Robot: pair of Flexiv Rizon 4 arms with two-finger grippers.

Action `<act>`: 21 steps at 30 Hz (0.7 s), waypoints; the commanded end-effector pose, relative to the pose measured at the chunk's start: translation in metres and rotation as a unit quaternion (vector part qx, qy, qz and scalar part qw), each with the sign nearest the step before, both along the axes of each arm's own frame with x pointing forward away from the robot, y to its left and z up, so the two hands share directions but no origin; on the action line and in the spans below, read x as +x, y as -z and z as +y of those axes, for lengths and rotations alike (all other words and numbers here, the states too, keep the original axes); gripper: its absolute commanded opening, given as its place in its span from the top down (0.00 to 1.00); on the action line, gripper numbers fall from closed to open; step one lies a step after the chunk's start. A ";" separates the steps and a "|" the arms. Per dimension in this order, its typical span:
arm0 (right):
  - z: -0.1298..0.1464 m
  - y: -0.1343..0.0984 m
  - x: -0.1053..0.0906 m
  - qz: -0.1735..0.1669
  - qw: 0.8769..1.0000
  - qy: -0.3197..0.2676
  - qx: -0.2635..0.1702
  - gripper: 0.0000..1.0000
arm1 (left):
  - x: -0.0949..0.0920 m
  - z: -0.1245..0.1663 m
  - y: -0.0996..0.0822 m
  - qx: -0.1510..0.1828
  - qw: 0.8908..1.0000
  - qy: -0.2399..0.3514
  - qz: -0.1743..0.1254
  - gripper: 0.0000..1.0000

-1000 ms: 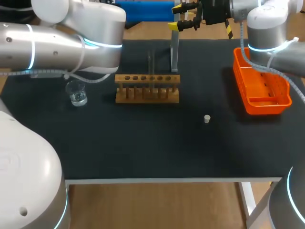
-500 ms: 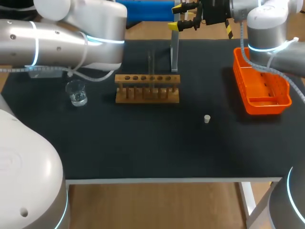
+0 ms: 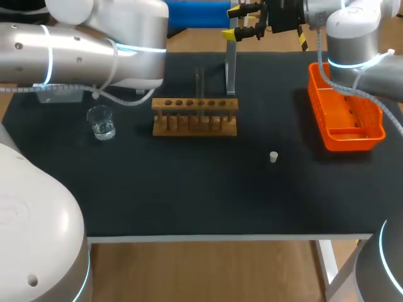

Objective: Invert the test tube, pick up the pipette, mount the tip to pipette, aspirate from beaker and dispense into the tube, eject the tip, return the pipette, and cap with the stopper.

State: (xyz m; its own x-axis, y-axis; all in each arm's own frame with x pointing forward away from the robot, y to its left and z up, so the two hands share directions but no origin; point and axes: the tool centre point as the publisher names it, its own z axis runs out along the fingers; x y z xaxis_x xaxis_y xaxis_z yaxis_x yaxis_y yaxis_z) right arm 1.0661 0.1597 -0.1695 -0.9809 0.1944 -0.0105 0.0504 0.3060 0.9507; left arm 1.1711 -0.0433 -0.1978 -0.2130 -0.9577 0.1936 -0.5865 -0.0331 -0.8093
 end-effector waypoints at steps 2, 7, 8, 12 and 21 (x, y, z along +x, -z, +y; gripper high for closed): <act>-0.001 -0.001 0.001 0.001 1.000 -0.002 -0.001 0.00 | -0.006 -0.001 -0.007 -0.001 1.000 0.000 0.000 0.00; -0.001 -0.001 0.001 0.001 1.000 -0.002 -0.001 0.00 | -0.012 -0.002 -0.015 -0.002 1.000 -0.001 -0.008 0.00; -0.001 -0.001 0.001 0.001 1.000 -0.002 -0.001 0.00 | -0.014 -0.003 -0.018 -0.003 1.000 -0.001 -0.009 0.00; -0.001 -0.001 0.001 0.001 1.000 -0.002 -0.001 0.00 | -0.024 -0.002 -0.032 0.001 1.000 0.014 -0.023 0.00; -0.001 -0.001 0.001 0.001 1.000 -0.002 -0.001 0.00 | -0.064 0.009 -0.049 -0.003 0.978 0.189 -0.086 0.00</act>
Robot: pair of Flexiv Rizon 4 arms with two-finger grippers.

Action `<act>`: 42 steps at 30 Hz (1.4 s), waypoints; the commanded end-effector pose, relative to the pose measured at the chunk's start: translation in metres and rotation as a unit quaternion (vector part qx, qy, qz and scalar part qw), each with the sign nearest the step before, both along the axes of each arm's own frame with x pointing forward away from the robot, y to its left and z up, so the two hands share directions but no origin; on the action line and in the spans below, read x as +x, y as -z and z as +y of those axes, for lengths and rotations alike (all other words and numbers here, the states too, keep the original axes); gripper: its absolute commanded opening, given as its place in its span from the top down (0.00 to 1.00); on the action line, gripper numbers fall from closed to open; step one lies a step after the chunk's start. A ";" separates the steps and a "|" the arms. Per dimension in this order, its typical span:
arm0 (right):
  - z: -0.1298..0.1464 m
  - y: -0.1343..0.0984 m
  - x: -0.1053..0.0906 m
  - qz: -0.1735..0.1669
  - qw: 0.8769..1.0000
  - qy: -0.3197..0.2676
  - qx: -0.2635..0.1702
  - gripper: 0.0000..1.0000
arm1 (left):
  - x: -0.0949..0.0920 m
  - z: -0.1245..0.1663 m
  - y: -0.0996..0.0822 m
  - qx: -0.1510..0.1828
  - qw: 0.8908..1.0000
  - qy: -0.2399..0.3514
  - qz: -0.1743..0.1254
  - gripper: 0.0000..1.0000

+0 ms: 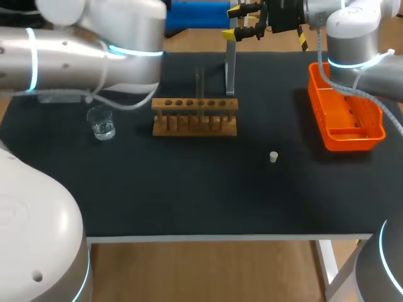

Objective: Invert the test tube, pick up the pipette, mount the tip to pipette, aspirate from beaker and dispense into the tube, eject the tip, return the pipette, and cap with the stopper.

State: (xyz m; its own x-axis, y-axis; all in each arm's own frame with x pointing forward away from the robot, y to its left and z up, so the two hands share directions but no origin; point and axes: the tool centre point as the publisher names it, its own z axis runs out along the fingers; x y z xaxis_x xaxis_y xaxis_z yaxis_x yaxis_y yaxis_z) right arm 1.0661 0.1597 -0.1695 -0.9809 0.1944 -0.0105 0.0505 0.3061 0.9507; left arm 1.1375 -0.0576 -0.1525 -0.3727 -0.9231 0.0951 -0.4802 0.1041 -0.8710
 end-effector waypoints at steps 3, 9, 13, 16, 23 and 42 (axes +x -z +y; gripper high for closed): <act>-0.001 -0.001 0.001 0.001 1.000 -0.002 -0.001 0.00 | -0.036 0.024 -0.003 -0.025 0.983 0.180 -0.019 0.00; -0.001 -0.001 0.001 0.001 1.000 -0.002 -0.001 0.00 | -0.043 0.012 0.005 -0.036 0.945 0.324 -0.010 0.00; -0.001 -0.001 0.001 0.001 1.000 -0.002 -0.001 0.00 | -0.046 0.006 0.011 -0.037 0.929 0.368 0.007 0.00; -0.001 -0.001 0.001 0.001 1.000 -0.002 -0.001 0.00 | -0.046 0.006 0.011 -0.037 0.929 0.368 0.007 0.00; -0.001 -0.001 0.001 0.001 1.000 -0.002 -0.001 0.00 | -0.046 0.006 0.011 -0.037 0.929 0.368 0.007 0.00; -0.001 -0.001 0.001 0.001 1.000 -0.002 -0.001 0.00 | -0.111 -0.050 0.043 -0.003 0.918 0.394 -0.047 0.00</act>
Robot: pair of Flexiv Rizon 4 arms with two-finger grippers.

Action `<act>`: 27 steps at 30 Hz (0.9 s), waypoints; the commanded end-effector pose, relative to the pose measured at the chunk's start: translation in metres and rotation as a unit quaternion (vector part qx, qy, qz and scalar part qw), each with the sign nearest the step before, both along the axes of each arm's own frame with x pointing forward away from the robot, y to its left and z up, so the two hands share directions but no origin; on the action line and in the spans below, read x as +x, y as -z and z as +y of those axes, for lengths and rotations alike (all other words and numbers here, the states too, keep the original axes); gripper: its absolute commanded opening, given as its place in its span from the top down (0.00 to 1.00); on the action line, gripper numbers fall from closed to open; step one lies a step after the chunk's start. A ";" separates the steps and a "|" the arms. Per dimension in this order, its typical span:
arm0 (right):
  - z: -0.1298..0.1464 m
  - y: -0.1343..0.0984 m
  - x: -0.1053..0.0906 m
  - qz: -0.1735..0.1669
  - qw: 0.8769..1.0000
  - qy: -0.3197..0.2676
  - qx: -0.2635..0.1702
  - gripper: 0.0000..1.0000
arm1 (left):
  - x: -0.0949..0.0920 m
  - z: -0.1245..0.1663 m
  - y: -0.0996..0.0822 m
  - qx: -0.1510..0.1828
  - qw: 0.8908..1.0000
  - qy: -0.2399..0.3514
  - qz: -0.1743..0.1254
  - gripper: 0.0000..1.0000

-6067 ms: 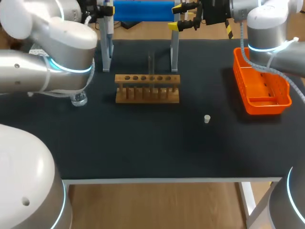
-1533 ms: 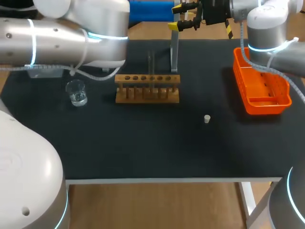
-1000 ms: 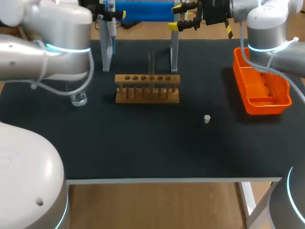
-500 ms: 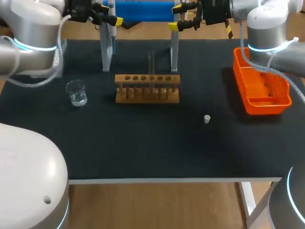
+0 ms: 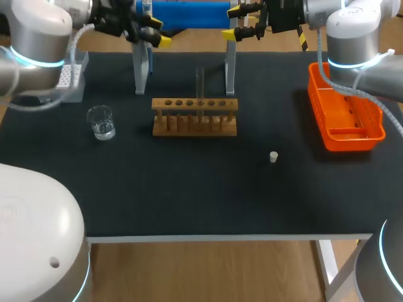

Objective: Invert the test tube, pick up the pipette, mount the tip to pipette, aspirate from beaker and dispense into the tube, eject the tip, return the pipette, and cap with the stopper.

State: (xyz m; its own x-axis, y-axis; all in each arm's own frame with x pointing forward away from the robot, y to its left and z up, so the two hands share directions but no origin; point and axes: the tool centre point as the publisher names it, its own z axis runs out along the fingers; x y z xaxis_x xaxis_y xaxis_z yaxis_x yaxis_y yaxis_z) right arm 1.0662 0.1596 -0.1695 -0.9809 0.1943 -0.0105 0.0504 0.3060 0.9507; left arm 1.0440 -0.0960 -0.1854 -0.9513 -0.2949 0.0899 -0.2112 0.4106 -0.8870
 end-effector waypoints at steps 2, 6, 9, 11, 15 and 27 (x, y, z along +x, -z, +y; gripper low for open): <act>-0.001 -0.001 0.001 0.001 1.000 -0.002 -0.001 0.00 | -0.023 -0.018 0.012 -0.007 0.998 -0.032 -0.052 0.00; -0.001 -0.001 0.001 0.001 1.000 -0.002 -0.001 0.00 | -0.030 -0.028 0.014 -0.014 0.996 -0.016 -0.084 0.00; -0.001 -0.001 0.001 0.001 1.000 -0.002 -0.001 0.00 | -0.037 -0.035 0.022 0.002 0.997 0.004 -0.075 0.00; -0.001 -0.001 0.001 0.001 1.000 -0.002 -0.001 0.00 | -0.040 -0.035 0.024 -0.001 0.997 0.006 -0.071 0.00; -0.001 -0.001 0.001 0.001 1.000 -0.002 -0.001 0.00 | -0.040 -0.035 0.024 -0.001 0.997 0.006 -0.071 0.00; -0.001 -0.001 0.001 0.001 1.000 -0.002 -0.001 0.00 | -0.040 -0.035 0.024 -0.001 0.997 0.006 -0.071 0.00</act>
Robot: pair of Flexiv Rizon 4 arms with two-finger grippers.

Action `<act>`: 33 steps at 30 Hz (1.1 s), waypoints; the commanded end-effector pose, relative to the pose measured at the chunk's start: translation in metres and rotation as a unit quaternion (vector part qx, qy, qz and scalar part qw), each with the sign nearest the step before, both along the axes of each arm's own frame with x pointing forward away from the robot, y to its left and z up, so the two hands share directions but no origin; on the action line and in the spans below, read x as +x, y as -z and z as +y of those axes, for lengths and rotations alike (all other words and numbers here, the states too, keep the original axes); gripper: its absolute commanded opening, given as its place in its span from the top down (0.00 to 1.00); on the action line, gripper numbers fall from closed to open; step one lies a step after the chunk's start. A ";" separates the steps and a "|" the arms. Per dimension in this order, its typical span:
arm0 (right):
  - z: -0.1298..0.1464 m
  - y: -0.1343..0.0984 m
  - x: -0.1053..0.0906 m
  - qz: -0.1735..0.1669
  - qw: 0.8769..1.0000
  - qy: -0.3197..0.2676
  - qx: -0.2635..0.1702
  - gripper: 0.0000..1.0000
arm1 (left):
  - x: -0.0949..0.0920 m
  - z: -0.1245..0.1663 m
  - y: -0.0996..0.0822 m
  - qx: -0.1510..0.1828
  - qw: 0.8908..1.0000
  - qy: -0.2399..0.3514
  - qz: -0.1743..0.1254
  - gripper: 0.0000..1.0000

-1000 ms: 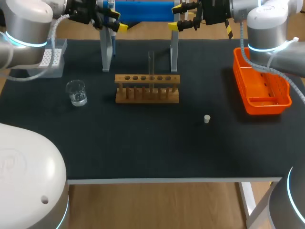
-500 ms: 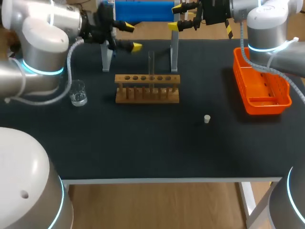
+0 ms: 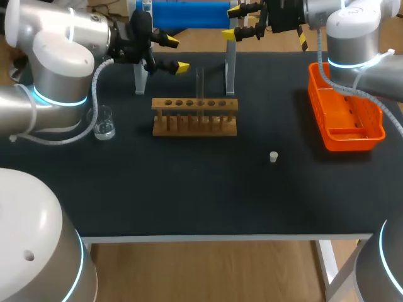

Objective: Invert the test tube, pick up the pipette, mount the tip to pipette, aspirate from beaker and dispense into the tube, eject the tip, return the pipette, and cap with the stopper.

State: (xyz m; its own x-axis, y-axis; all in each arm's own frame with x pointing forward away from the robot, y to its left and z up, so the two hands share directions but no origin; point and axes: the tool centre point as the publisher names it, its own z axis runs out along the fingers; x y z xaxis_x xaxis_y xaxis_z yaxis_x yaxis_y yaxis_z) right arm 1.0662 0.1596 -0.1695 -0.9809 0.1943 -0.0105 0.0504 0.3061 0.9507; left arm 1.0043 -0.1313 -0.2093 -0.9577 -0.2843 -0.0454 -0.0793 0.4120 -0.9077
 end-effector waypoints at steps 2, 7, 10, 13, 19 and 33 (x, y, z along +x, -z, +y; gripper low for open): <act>-0.001 -0.001 0.001 0.001 1.000 -0.002 -0.001 0.00 | 0.000 0.000 0.001 -0.001 1.000 0.001 0.000 0.00; -0.001 -0.001 0.001 0.001 1.000 -0.002 -0.001 0.00 | 0.003 -0.017 0.023 -0.007 0.999 0.032 0.006 0.00; -0.001 -0.001 0.001 0.001 1.000 -0.002 -0.001 0.00 | 0.005 -0.027 0.036 -0.008 0.999 0.042 0.016 0.00; -0.001 -0.001 0.001 0.001 1.000 -0.002 -0.001 0.00 | 0.009 -0.032 0.044 -0.006 0.999 0.050 0.020 0.00; -0.001 -0.001 0.001 0.001 1.000 -0.002 -0.001 0.00 | 0.019 -0.046 0.048 0.008 0.996 0.089 0.011 0.00; -0.001 -0.001 0.001 0.001 1.000 -0.002 -0.001 0.00 | 0.008 -0.064 0.063 0.028 0.993 0.116 0.014 0.00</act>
State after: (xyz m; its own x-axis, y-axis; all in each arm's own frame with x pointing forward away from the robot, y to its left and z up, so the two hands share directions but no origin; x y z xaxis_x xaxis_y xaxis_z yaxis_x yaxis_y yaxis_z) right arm 1.0662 0.1596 -0.1695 -0.9809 0.1943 -0.0105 0.0504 0.3060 0.9507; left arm 1.0116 -0.1934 -0.2703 -0.9980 -0.0570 -0.0273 -0.0029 0.4725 -0.8813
